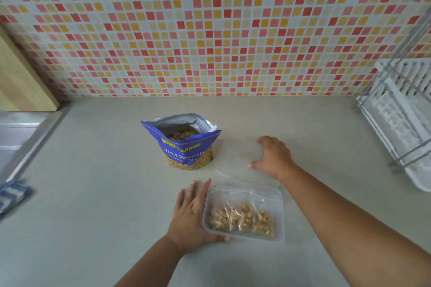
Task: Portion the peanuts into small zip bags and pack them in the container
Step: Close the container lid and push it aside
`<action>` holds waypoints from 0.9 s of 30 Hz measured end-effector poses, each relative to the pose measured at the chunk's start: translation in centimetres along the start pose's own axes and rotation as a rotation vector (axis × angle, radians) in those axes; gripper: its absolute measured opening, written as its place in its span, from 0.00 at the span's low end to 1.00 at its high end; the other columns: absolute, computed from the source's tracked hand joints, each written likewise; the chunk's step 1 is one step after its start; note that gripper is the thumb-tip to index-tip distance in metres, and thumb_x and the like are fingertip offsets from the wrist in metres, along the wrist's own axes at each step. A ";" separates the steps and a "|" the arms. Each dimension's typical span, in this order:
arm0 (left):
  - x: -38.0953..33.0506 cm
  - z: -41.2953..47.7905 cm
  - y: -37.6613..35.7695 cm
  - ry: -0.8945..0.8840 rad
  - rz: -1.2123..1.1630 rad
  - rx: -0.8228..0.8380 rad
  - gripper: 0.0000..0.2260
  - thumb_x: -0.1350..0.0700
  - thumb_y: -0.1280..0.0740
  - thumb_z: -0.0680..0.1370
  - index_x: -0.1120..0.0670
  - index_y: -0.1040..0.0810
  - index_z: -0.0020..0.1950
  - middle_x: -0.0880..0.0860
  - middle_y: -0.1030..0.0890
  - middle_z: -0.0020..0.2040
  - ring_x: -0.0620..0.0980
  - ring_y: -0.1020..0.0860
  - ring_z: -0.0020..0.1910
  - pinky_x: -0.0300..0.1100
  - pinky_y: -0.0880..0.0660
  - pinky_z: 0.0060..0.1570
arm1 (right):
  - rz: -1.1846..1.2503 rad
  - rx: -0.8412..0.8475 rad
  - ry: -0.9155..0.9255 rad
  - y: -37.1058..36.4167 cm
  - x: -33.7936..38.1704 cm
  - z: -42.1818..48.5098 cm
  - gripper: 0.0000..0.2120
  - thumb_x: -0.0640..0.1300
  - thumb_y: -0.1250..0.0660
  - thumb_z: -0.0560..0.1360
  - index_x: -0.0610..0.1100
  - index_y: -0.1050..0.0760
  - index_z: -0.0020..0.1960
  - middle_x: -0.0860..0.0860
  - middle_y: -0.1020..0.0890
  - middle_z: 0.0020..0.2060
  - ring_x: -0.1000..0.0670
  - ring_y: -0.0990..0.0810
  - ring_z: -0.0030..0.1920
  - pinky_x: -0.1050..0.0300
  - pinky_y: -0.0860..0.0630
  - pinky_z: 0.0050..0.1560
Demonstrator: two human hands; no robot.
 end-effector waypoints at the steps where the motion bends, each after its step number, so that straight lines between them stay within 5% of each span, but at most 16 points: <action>1: 0.0 0.0 0.0 -0.001 -0.001 -0.005 0.62 0.19 0.44 0.51 0.46 0.62 0.76 0.34 0.62 0.71 0.41 0.66 0.72 0.49 0.64 0.74 | 0.048 -0.033 0.008 0.7 0.1 0.0 0.28 0.51 0.28 0.69 0.45 0.33 0.65 0.45 0.24 0.61 0.42 0.27 0.63 0.51 0.31 0.63; 4: 0.1 0.0 -0.1 0.006 -0.004 -0.009 0.62 0.18 0.45 0.51 0.47 0.62 0.76 0.38 0.58 0.76 0.43 0.64 0.74 0.49 0.64 0.74 | 0.185 -0.260 0.057 4.7 0.3 -0.7 0.12 0.39 0.37 0.75 0.42 0.28 0.58 0.45 0.16 0.49 0.41 0.20 0.53 0.52 0.25 0.54; 7: 0.1 0.0 -0.1 0.007 0.014 -0.013 0.62 0.17 0.47 0.50 0.47 0.63 0.76 0.42 0.56 0.77 0.47 0.63 0.76 0.49 0.63 0.74 | 0.344 -0.421 0.018 8.9 -0.4 -1.8 0.07 0.41 0.38 0.76 0.45 0.27 0.53 0.46 0.17 0.46 0.42 0.20 0.47 0.51 0.24 0.49; 11: -0.1 -0.1 0.1 0.012 0.030 -0.015 0.63 0.17 0.51 0.49 0.47 0.62 0.76 0.42 0.56 0.77 0.48 0.62 0.76 0.49 0.63 0.74 | 0.583 -0.121 0.027 7.1 0.7 -3.4 0.09 0.38 0.33 0.73 0.51 0.26 0.39 0.48 0.21 0.37 0.48 0.24 0.39 0.58 0.31 0.40; 14: -0.2 -0.2 0.1 0.021 0.054 -0.013 0.63 0.17 0.56 0.47 0.47 0.63 0.76 0.42 0.58 0.77 0.48 0.62 0.76 0.49 0.63 0.75 | 0.437 0.110 0.097 2.5 2.6 -5.8 0.11 0.38 0.32 0.72 0.52 0.26 0.36 0.50 0.21 0.36 0.51 0.25 0.38 0.60 0.32 0.40; 18: -0.6 -0.3 0.2 0.008 0.068 -0.008 0.61 0.18 0.56 0.49 0.47 0.64 0.76 0.41 0.61 0.77 0.50 0.62 0.77 0.50 0.64 0.73 | 0.303 0.100 0.108 -0.3 3.3 -7.3 0.08 0.41 0.34 0.73 0.53 0.25 0.39 0.52 0.18 0.43 0.52 0.23 0.45 0.62 0.31 0.45; 23: -0.5 -0.4 0.3 0.011 0.040 -0.019 0.59 0.20 0.49 0.53 0.47 0.63 0.76 0.41 0.59 0.77 0.49 0.61 0.77 0.49 0.63 0.73 | 0.224 0.111 0.000 -1.3 2.8 -7.7 0.12 0.45 0.35 0.73 0.57 0.29 0.32 0.57 0.20 0.39 0.50 0.20 0.49 0.55 0.26 0.56; 27: -0.5 -0.5 0.3 0.006 0.041 -0.023 0.60 0.19 0.52 0.50 0.47 0.63 0.76 0.41 0.59 0.77 0.49 0.60 0.77 0.50 0.63 0.74 | 0.212 0.097 -0.010 -1.5 2.8 -7.8 0.07 0.44 0.37 0.74 0.55 0.25 0.40 0.54 0.19 0.44 0.48 0.20 0.51 0.52 0.25 0.57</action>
Point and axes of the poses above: each hand's wrist, its own z-axis towards the middle knuckle, its own y-axis out of the back of the hand, x = y × z, the point moved 8 cm from there along z, towards the middle knuckle
